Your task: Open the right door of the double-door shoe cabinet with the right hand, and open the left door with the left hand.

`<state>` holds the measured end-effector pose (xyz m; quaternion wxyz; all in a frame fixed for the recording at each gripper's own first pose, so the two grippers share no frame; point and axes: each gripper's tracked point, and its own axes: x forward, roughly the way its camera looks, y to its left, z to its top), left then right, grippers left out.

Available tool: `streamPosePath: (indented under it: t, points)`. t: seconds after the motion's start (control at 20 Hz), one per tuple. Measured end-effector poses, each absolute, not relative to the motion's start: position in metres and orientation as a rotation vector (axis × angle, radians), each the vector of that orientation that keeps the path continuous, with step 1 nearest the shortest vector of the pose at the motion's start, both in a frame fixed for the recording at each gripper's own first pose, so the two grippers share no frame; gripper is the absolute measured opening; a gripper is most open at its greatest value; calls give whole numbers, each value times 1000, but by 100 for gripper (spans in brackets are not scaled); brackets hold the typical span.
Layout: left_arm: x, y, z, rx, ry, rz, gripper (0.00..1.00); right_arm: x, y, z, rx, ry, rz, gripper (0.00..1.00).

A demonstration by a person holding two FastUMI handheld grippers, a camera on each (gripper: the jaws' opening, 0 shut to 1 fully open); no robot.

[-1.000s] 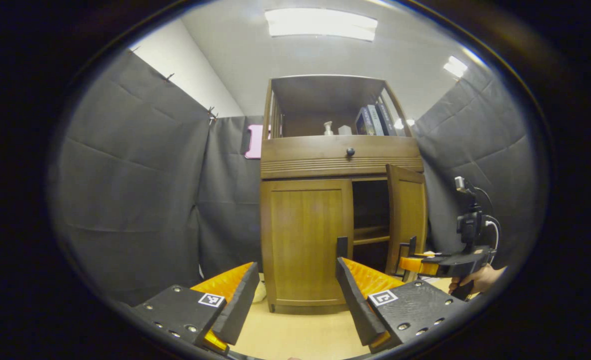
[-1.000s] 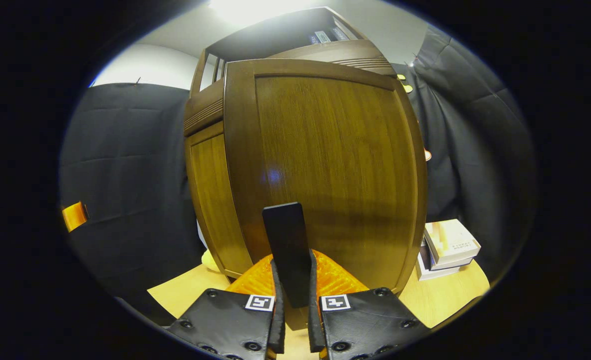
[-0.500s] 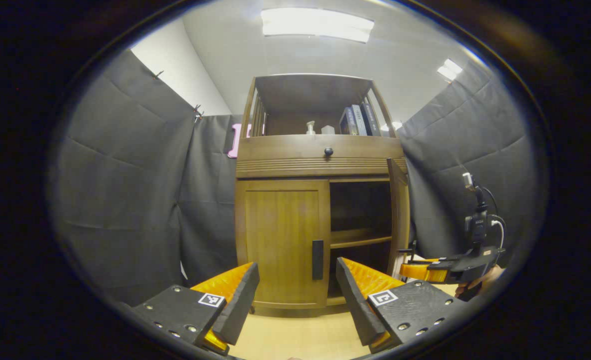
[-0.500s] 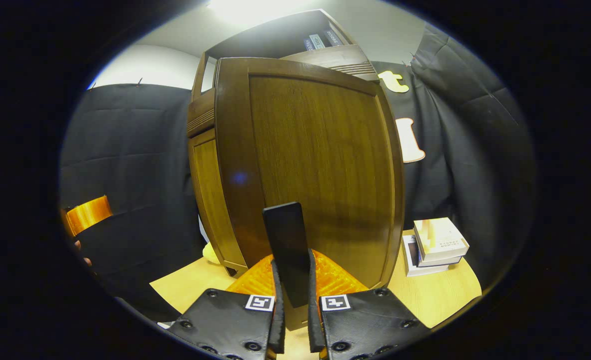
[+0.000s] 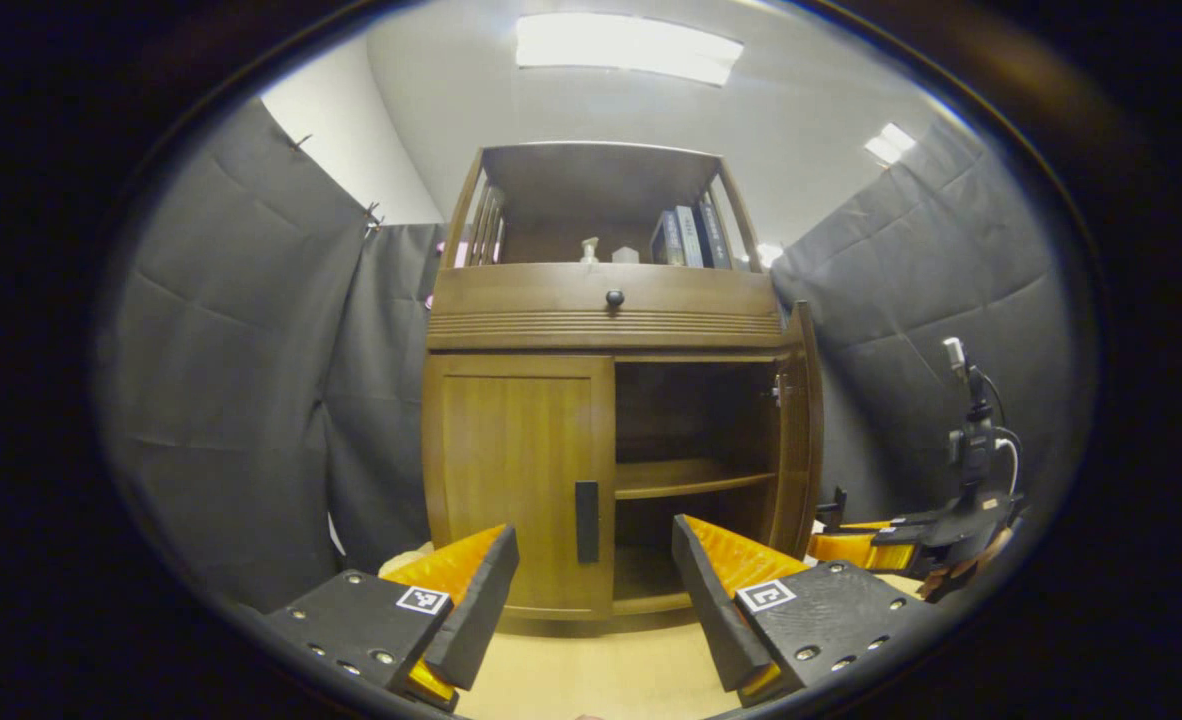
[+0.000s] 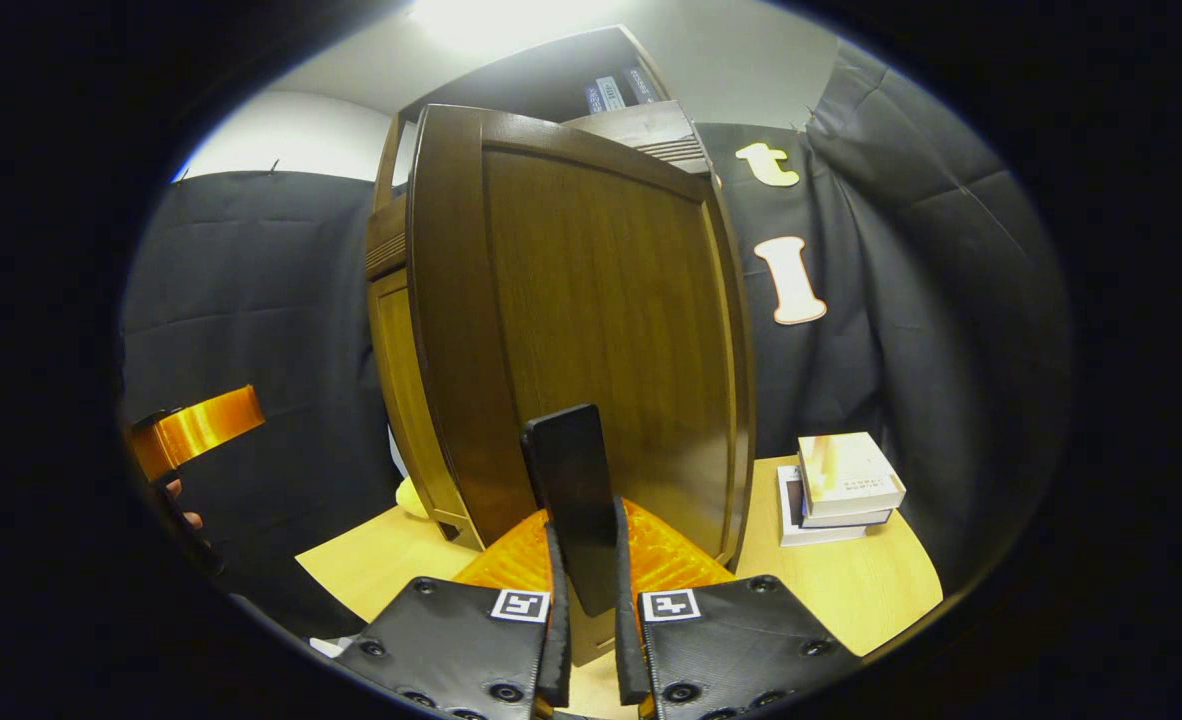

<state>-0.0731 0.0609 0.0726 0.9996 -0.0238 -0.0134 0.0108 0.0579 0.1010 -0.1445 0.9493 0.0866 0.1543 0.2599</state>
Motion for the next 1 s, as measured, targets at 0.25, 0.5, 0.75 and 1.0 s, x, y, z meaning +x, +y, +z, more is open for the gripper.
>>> streamPosePath:
  t: [0.25,0.5,0.75,1.0]
  points:
    - [-71,58,73,-38,-26,-6,90,47,75,-148,185,317,503,17]
    - [-70,58,74,-39,-20,-21,90,46,51,-147,181,317,477,16]
    - [-67,55,74,-23,-20,-32,90,50,25,-148,192,316,437,19]
    - [-65,56,73,-14,-18,-36,90,56,3,-149,183,308,395,19]
